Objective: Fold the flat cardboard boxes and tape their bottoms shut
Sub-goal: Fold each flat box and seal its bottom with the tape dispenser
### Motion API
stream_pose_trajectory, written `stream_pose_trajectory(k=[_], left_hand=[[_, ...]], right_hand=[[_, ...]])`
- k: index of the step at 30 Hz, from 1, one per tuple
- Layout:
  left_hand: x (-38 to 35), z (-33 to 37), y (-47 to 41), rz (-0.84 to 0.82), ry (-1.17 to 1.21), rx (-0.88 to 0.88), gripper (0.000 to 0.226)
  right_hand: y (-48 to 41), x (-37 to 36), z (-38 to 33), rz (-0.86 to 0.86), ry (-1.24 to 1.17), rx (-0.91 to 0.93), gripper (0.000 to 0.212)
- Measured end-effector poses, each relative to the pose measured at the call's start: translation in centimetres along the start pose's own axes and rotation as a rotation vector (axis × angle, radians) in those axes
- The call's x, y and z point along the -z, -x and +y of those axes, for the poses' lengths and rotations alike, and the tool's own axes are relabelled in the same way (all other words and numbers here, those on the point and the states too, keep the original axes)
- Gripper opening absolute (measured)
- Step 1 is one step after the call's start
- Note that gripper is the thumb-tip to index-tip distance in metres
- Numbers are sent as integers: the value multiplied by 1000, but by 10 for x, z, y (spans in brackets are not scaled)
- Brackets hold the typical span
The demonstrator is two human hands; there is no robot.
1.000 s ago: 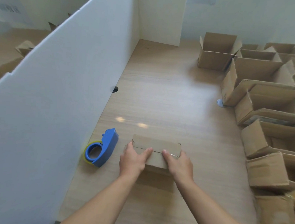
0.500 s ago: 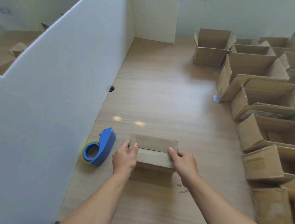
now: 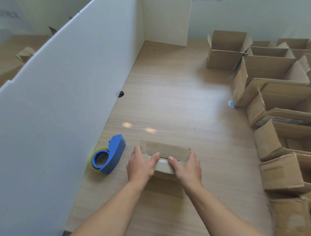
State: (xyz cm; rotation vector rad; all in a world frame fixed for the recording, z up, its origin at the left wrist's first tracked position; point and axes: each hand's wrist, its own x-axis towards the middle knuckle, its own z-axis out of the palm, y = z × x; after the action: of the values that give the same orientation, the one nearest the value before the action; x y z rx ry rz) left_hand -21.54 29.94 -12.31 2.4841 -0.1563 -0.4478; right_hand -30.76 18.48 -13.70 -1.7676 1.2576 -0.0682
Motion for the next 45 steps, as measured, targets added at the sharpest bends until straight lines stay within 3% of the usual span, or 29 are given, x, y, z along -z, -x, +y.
stream_pose_trajectory(k=[5,9,14,18,21,24,27,29,31,34,35,39,42,45], left_hand=[[13,-15,-10,6,112,-54,32],[24,-28,-19,-110,326,1,24],[41,-23,-9,-172,459,-53,35],[43,-2,10,-193,714,-107,15],[41,1,11,-193,870,-74,40],[43,6,9,-270,811,-44,62],[44,10,3,-421,707,-80,41],[46,14,3,-472,652,-121,45],[48,16,4,-445,618,-144,52],[45,14,2,-400,595,-158,46],[44,13,1,-397,591,-162,42],[40,2,2,-414,521,-176,25],[36,-4,-1,-362,488,-117,11],[32,-1,-5,-250,399,-47,30]], right_hand=[[-1,10,9,-18,-160,41,16],[-8,21,22,-131,-301,-5,27],[-5,43,24,-292,-585,-66,31],[-1,61,17,-225,-811,-35,31],[-8,67,14,-161,-914,-96,24],[-16,69,17,-158,-890,-91,27],[-22,72,19,-161,-861,-61,57],[-21,75,17,-214,-802,-14,52],[-20,79,15,-259,-740,49,38],[-18,84,15,-230,-681,92,62],[-19,84,16,-216,-648,120,61],[-19,81,23,-105,-408,196,30],[-21,78,25,-53,-284,229,20],[-19,73,14,-21,-117,220,35]])
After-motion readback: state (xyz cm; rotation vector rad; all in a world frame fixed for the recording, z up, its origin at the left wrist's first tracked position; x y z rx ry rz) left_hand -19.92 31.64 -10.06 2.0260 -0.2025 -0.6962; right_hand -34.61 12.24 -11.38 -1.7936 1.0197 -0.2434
